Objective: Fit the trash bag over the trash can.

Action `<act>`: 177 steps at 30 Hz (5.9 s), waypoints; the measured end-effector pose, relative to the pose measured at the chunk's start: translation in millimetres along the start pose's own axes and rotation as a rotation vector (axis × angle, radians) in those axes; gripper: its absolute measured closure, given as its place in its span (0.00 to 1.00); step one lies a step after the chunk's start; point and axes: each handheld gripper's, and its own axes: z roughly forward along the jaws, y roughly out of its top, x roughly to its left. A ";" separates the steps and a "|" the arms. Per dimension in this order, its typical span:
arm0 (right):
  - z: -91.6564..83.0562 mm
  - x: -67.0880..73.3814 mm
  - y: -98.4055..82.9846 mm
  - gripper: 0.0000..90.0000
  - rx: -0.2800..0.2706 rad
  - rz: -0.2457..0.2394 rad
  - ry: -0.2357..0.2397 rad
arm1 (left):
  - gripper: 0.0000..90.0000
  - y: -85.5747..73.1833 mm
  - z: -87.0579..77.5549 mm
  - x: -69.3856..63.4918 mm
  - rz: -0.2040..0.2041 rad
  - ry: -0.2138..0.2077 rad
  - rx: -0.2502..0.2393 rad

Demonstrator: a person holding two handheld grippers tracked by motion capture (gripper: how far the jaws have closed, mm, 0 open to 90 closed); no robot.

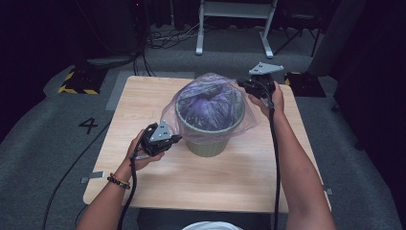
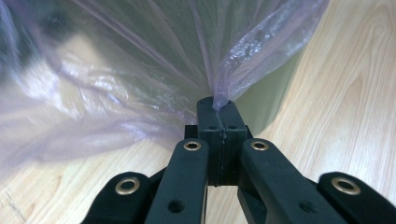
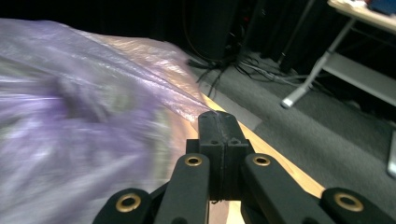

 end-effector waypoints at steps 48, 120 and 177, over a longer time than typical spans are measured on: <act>7.0 2.0 -37.1 1.00 -0.072 0.111 0.085 | 0.91 68.7 -18.6 91.6 -0.177 0.191 -0.216; -59.3 66.8 -121.3 0.95 -0.040 -0.039 0.209 | 0.93 1.5 9.3 5.9 -0.056 0.022 0.022; -118.8 54.4 -80.2 0.22 -0.189 -0.008 0.172 | 0.16 -84.6 5.2 -24.2 -0.191 -0.061 0.160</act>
